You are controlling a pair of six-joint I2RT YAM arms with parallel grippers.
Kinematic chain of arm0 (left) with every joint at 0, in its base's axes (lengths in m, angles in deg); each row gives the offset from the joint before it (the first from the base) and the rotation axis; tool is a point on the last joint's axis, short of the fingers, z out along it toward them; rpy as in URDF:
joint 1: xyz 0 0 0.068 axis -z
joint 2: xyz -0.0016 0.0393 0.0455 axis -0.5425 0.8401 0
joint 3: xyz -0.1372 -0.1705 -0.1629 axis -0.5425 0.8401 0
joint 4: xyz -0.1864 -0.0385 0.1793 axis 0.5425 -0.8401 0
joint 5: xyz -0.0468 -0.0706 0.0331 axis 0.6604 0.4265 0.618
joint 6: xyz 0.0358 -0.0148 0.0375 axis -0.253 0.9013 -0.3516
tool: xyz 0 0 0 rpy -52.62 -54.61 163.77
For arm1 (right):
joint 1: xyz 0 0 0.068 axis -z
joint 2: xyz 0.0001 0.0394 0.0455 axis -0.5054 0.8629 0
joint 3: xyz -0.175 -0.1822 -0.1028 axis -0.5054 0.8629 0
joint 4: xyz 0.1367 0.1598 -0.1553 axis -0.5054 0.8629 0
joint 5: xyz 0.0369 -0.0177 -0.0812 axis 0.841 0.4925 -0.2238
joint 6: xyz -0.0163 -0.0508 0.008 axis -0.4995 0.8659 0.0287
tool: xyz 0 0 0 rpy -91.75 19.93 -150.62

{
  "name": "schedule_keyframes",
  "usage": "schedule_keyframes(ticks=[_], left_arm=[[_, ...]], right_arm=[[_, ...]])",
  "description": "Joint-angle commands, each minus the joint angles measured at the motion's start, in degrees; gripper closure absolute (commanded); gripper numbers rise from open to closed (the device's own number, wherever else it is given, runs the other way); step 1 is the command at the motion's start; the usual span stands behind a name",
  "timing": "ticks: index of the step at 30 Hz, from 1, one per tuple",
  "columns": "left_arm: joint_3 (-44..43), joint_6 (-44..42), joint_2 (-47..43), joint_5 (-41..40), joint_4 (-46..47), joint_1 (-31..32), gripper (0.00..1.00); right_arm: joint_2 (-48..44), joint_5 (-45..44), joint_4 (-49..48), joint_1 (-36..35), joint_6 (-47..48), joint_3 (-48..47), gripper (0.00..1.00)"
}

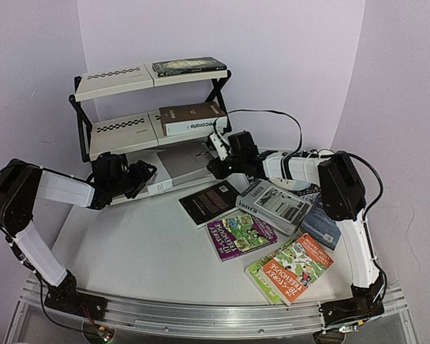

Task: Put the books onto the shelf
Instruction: Adjust the book pile on the shelf.

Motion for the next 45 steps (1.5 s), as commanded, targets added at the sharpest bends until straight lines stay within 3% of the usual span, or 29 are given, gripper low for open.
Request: schedule_keyframes(ticks=[1,11,20,27,29,32,34,38,42,45], left_arm=[[-0.2,-3.7,-4.4,0.5,2.9,0.4,0.21],[2.5,-7.6,-9.9,-0.1,0.2,0.3,0.16],[2.5,-20.6,-19.2,-0.6,-14.7,0.0,0.01],[4.1,-33.3,-24.3,0.8,-19.5,0.0,0.00],[4.7,-36.0,-24.9,1.6,-19.6,0.0,0.02],[6.0,-40.1,-25.3,1.9,-19.2,0.0,0.15],[7.5,-42.2,-25.4,2.2,-17.8,0.1,0.19],[14.1,-45.7,-26.7,2.3,-9.3,0.4,0.25],[20.7,-47.6,-27.6,0.5,1.0,0.8,0.25],[21.6,-48.6,-26.0,-0.2,2.8,0.8,0.37]], right_arm=[[-2.7,-0.3,-2.2,-0.6,-1.6,0.3,0.46],[-4.0,-0.5,-3.3,-0.6,-2.3,1.9,0.45],[-6.6,-1.8,-2.6,-0.6,-3.4,3.1,0.34],[-8.9,-1.4,-1.6,-0.6,-4.0,4.3,0.27],[-9.5,-0.9,-1.5,-0.6,-4.1,4.8,0.26],[-10.6,-0.1,-1.5,-0.6,-6.0,5.9,0.25],[-11.5,0.8,-1.5,-0.6,-6.8,6.8,0.25],[-13.3,2.1,-1.5,-0.6,-8.1,9.2,0.25],[-14.9,2.8,-1.7,-0.6,-9.3,11.6,0.25],[-15.6,2.9,-2.1,-0.6,-9.8,13.1,0.25]])
